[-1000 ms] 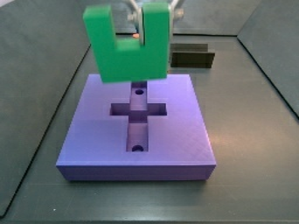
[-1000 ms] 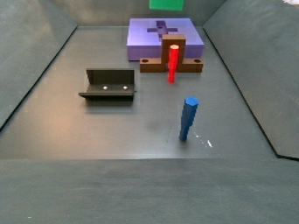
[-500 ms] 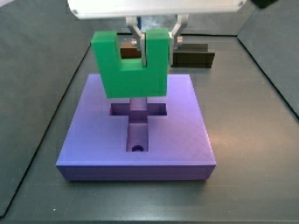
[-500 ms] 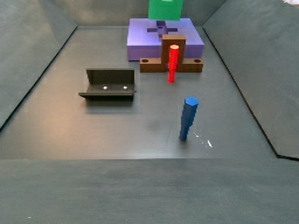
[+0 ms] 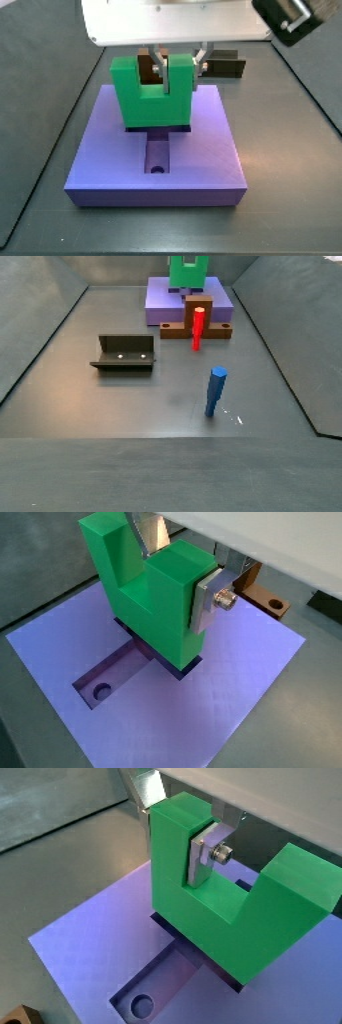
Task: Pick up the green object. Move up. Place the green object on the fixture. Regrasp the green object. Move to above the board. Insert the green object.
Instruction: Insert the green object.
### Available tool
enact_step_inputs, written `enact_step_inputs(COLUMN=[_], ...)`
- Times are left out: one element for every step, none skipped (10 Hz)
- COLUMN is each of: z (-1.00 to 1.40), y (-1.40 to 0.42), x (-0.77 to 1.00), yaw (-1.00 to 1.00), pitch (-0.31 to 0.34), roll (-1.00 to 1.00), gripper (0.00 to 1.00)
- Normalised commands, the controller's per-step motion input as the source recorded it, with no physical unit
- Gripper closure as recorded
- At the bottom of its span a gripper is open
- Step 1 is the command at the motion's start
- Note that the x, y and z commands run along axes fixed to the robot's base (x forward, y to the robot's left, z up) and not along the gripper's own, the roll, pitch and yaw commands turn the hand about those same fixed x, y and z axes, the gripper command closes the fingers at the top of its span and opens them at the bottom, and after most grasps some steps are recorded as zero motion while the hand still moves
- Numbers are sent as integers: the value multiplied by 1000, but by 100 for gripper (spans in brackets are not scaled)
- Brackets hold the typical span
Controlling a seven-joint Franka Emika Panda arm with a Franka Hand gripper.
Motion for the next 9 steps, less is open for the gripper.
enact_step_inputs(z=[-211, -220, -237, -220, -149, -126, -86, -137, -171], y=[0, 0, 0, 0, -51, -86, -77, -43, 0], x=[3, 9, 17, 29, 160, 209, 309, 291, 126], yaw=[29, 43, 6, 0, 0, 0, 0, 0, -20], pitch=[0, 0, 0, -9, 0, 0, 0, 0, 0], roll=[0, 19, 7, 0, 13, 11, 21, 24, 60], gripper=[100, 100, 100, 100, 100, 100, 100, 100, 100])
